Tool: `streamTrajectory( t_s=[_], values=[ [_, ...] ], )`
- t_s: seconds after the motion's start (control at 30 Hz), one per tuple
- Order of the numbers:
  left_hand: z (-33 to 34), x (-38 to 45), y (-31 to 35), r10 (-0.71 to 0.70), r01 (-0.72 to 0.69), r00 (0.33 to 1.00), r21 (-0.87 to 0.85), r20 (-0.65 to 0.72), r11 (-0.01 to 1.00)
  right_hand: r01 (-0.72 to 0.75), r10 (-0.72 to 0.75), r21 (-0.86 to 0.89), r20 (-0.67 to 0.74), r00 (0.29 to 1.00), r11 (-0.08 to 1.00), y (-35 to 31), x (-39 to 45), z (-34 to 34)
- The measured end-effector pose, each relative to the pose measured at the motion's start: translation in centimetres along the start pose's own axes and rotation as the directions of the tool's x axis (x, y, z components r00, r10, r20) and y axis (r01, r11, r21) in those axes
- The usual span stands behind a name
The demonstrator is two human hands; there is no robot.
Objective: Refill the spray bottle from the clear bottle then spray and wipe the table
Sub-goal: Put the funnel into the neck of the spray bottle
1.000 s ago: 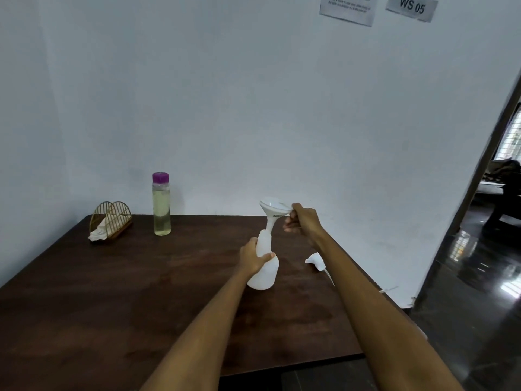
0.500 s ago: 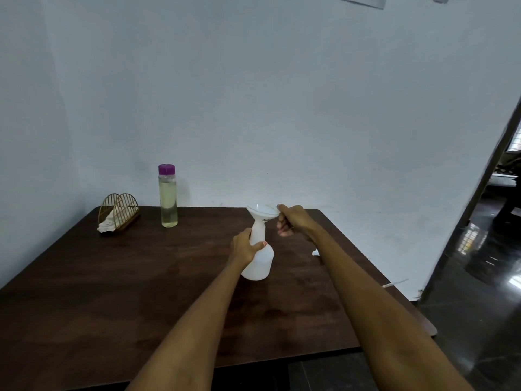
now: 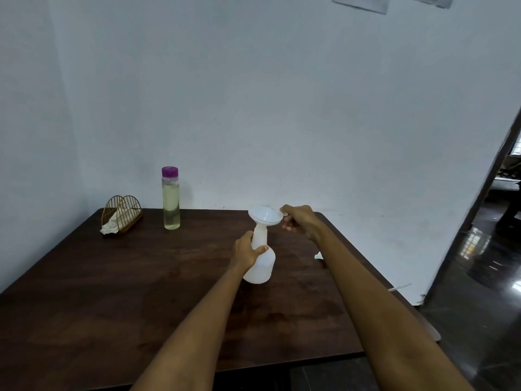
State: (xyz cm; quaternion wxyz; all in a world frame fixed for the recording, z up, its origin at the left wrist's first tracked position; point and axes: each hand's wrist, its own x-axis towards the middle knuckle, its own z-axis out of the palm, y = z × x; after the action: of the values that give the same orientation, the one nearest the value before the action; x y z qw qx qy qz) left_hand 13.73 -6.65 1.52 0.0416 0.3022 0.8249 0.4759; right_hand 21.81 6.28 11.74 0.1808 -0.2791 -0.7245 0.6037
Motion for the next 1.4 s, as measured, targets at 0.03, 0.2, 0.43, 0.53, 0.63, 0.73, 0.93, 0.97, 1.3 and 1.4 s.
streamTrajectory(
  t_s=[0.03,0.2,0.43,0.53,0.63,0.73,0.93,0.97,1.3,1.4],
  values=[
    [0.1,-0.1,0.0,-0.005,0.005,1.000,-0.013,-0.005,1.000,-0.019,0.019,-0.008,0.016,1.000,1.000,-0.2,-0.2,-0.2],
    [0.1,-0.5,0.2,-0.058,0.049,0.995,-0.112,-0.083,0.993,-0.135,0.170,-0.147,0.255,0.952,0.980,-0.9,-1.3,-1.0],
    [-1.0,-0.7,1.0,0.004,-0.025,0.994,-0.190,-0.111,0.981,-0.055,0.077,-0.226,0.089,0.993,0.973,-0.8,-1.8,-0.7],
    [-1.2,-0.9,1.5,0.016,-0.035,0.995,-0.198,-0.098,0.980,0.065,-0.064,-0.101,0.013,0.998,0.993,-0.7,-1.5,0.1],
    [-1.3,-0.9,1.7,0.011,-0.030,0.994,-0.176,-0.109,0.984,0.112,-0.112,-0.082,-0.003,0.994,0.990,-1.1,-1.8,0.8],
    [-1.6,-1.0,1.8,-0.001,-0.017,0.994,-0.161,-0.111,0.987,0.059,-0.059,-0.095,0.010,0.998,0.994,-1.7,-2.1,1.1],
    [-1.8,-1.2,1.9,-0.017,0.007,0.997,-0.125,-0.078,0.992,0.000,0.006,-0.118,0.049,0.999,0.993,-2.4,-2.3,1.2],
    [-1.8,-1.2,2.0,-0.024,0.014,0.997,-0.129,-0.076,0.992,-0.002,0.007,-0.118,0.045,0.999,0.993,-2.2,-2.3,1.4],
    [-1.9,-1.5,2.2,-0.029,0.019,0.997,-0.136,-0.074,0.991,-0.054,0.066,-0.168,0.067,0.996,0.984,-1.8,-3.0,1.8],
    [-1.9,-1.5,2.2,-0.033,0.022,0.997,-0.140,-0.074,0.990,-0.052,0.060,-0.180,0.042,0.997,0.982,-1.8,-3.1,1.4]
  ],
)
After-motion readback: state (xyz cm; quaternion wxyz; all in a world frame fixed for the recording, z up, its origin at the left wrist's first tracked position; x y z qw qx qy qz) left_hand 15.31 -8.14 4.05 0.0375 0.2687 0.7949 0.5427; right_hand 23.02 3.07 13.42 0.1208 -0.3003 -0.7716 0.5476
